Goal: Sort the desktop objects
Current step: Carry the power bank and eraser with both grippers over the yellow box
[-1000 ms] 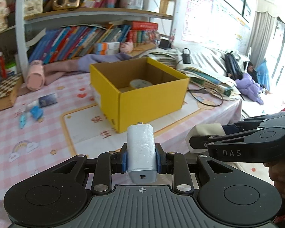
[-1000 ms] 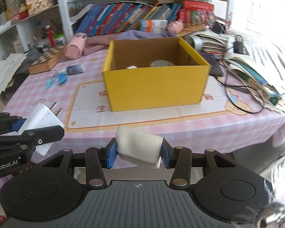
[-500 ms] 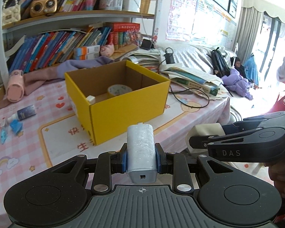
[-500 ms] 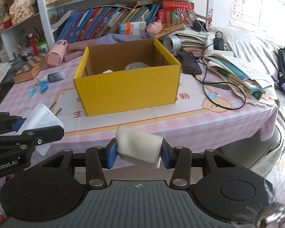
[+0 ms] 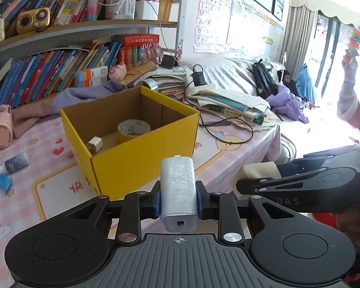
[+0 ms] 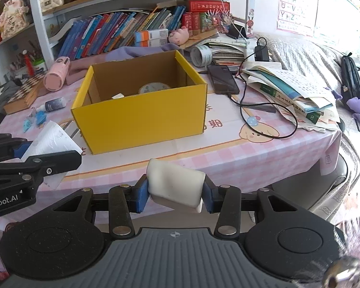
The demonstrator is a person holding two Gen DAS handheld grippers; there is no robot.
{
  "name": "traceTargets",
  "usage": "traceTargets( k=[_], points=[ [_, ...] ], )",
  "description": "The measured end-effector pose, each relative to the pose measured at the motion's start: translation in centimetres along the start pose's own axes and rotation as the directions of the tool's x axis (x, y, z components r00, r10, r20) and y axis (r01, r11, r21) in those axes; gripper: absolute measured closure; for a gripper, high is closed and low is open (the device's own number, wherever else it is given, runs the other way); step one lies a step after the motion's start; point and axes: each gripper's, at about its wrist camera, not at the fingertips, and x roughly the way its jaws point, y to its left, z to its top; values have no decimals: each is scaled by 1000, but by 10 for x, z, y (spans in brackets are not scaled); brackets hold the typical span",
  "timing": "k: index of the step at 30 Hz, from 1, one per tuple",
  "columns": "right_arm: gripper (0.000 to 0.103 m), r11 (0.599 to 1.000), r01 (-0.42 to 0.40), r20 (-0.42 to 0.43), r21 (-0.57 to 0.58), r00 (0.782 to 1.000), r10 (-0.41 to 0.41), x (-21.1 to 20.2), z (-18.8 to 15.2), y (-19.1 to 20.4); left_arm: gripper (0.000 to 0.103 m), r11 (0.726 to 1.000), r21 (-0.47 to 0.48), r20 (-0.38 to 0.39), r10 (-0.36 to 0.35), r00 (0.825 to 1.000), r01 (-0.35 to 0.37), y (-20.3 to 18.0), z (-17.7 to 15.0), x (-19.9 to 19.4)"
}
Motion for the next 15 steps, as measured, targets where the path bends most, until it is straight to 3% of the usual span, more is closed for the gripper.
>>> traceTargets(
  k=[15],
  points=[
    [63, 999, -48, 81, -15, 995, 49, 16, 55, -4, 77, 999, 37, 81, 31, 996, -34, 22, 40, 10]
  ],
)
